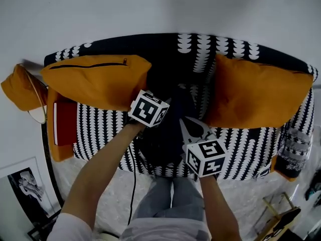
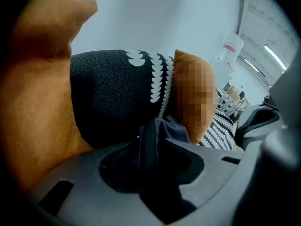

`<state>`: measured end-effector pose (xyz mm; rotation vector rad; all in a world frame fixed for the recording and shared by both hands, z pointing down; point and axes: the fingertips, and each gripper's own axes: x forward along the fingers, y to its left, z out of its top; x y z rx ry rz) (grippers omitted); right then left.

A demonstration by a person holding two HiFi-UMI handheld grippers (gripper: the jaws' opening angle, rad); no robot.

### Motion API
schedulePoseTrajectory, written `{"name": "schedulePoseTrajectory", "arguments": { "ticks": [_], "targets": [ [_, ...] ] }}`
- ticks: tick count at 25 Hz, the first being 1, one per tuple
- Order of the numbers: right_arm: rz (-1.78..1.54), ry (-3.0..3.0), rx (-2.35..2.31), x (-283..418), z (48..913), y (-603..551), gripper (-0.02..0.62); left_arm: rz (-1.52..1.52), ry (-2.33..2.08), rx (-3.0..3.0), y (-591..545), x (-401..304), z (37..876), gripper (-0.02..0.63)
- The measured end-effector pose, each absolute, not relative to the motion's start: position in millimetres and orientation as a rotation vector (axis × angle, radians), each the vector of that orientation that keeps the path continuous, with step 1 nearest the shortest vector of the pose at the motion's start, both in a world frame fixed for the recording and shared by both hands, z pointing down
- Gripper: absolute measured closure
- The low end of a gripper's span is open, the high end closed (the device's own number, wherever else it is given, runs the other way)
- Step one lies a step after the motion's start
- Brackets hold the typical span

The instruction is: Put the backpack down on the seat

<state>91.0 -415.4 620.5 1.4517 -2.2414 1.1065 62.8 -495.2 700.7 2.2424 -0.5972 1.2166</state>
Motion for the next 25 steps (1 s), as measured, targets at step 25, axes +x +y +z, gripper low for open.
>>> {"name": "schedulePoseTrajectory", "arguments": {
  "ticks": [25],
  "targets": [
    [1.074,-2.278,1.492,93,573,-411,0.594,1.047,-0.836,2.334,-487,61,612,0.387]
  ]
}}
